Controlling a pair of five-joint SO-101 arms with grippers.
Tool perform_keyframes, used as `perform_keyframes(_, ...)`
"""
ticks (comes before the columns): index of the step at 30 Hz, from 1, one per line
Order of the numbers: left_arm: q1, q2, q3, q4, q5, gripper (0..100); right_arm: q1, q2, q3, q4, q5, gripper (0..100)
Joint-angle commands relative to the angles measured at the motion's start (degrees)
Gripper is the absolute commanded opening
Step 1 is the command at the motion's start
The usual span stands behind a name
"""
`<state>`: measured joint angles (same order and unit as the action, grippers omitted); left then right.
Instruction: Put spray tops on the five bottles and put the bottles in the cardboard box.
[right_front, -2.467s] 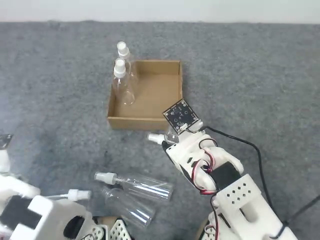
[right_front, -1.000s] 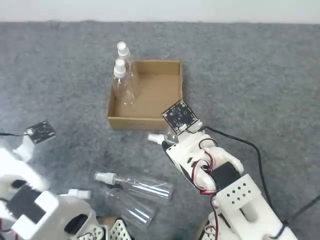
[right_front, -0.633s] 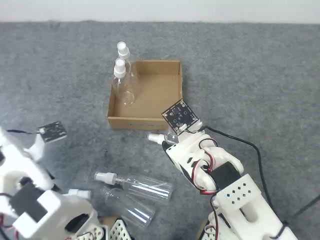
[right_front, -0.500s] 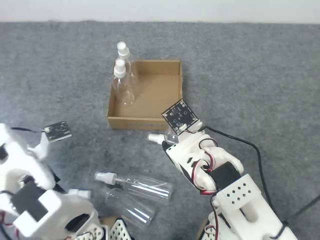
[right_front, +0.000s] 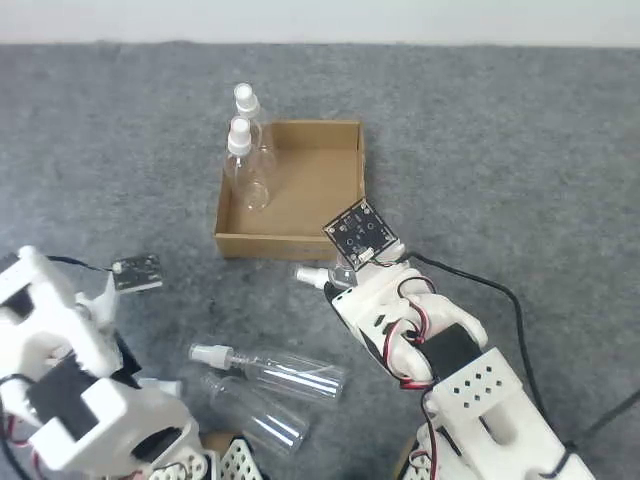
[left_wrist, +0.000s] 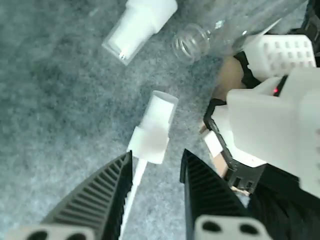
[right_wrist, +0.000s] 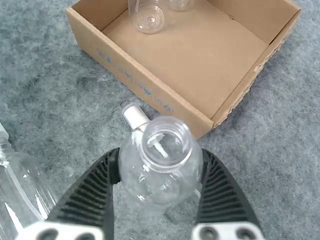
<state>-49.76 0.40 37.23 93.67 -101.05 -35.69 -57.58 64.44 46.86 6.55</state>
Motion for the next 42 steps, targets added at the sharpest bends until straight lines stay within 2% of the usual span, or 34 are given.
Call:
perform_keyframes(1, 0.26, -1.05, 2.77, -5.10, -0.79, 15, 0.75, -1.80, -0.70, -1.27, 1.32, 4.9)
perform_keyframes(11, 0.35, -1.05, 14.02, -20.13, -0.53, 14, 0.75, -1.80, -0.70, -1.27, 1.32, 4.9)
perform_keyframes(17, -0.09, -1.05, 14.73, -21.36, 0.18, 11, 0.75, -1.80, -0.70, -1.27, 1.32, 4.9)
perform_keyframes(20, 0.26, -1.14, 14.37, -21.63, 3.78, 7, 0.75, -1.80, -0.70, -1.27, 1.32, 4.9)
perform_keyframes(31, 0.09, -1.05, 7.43, -21.36, 18.02, 7, 0.75, -1.80, -0.70, -1.27, 1.32, 4.9)
perform_keyframes(42, 0.00, -1.14, 4.53, -21.27, 28.04, 9, 0.75, -1.80, -0.70, -1.27, 1.32, 4.9)
